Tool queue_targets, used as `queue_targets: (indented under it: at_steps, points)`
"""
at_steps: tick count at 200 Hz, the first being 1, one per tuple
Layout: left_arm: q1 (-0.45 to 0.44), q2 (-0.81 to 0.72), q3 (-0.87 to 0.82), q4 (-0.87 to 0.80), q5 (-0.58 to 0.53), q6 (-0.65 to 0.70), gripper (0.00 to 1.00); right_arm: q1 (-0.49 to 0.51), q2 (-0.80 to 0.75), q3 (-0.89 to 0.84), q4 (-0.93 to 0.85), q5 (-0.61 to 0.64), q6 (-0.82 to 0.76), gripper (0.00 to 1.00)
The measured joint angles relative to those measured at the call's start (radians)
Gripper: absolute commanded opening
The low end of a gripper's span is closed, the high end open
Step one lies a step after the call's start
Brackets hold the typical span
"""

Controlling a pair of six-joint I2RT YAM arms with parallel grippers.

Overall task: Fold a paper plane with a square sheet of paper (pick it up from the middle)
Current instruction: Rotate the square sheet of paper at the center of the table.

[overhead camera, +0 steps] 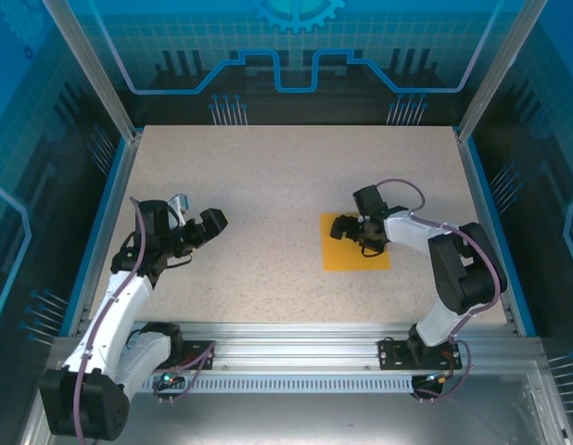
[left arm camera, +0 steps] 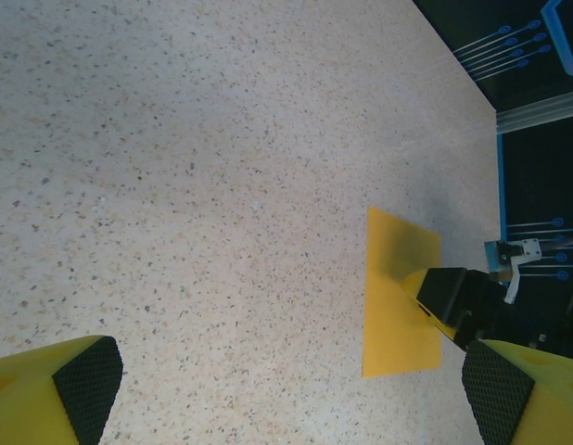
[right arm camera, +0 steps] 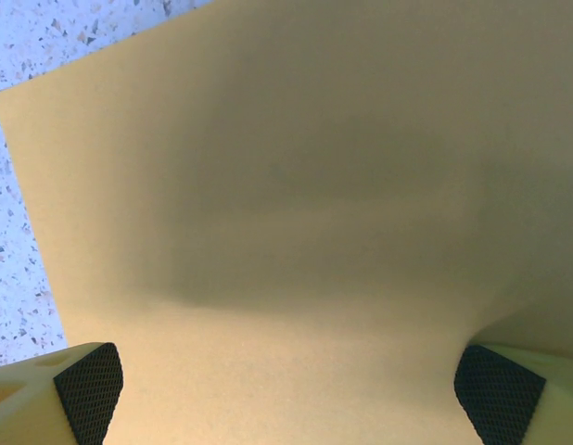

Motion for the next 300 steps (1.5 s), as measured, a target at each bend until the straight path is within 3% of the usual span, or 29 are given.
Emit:
queue_targets:
  at_steps: [52, 83, 139, 170, 238, 300]
  points:
    - [0.0, -0.041, -0.062, 0.053, 0.041, -0.011, 0.98, 0.098, -0.01, 0.013, 0.011, 0.032, 0.02, 0.99]
    - [0.0, -0.047, -0.098, 0.098, 0.085, -0.033, 0.99, 0.121, -0.053, 0.029, -0.123, 0.012, 0.025, 0.99]
    - [-0.072, 0.03, -0.109, 0.204, 0.114, -0.056, 0.99, 0.052, -0.253, 0.05, -0.202, 0.05, -0.033, 0.99]
    - [-0.142, 0.1, -0.109, 0.254, 0.113, -0.055, 0.98, -0.03, -0.156, 0.101, -0.219, -0.028, -0.073, 0.99]
    - [-0.177, 0.155, -0.109, 0.296, 0.101, -0.053, 0.99, -0.03, 0.031, 0.124, -0.182, -0.204, -0.102, 1.0]
    - [-0.177, 0.155, -0.109, 0.296, 0.08, -0.051, 0.98, -0.031, 0.033, 0.093, -0.124, -0.211, -0.082, 0.99]
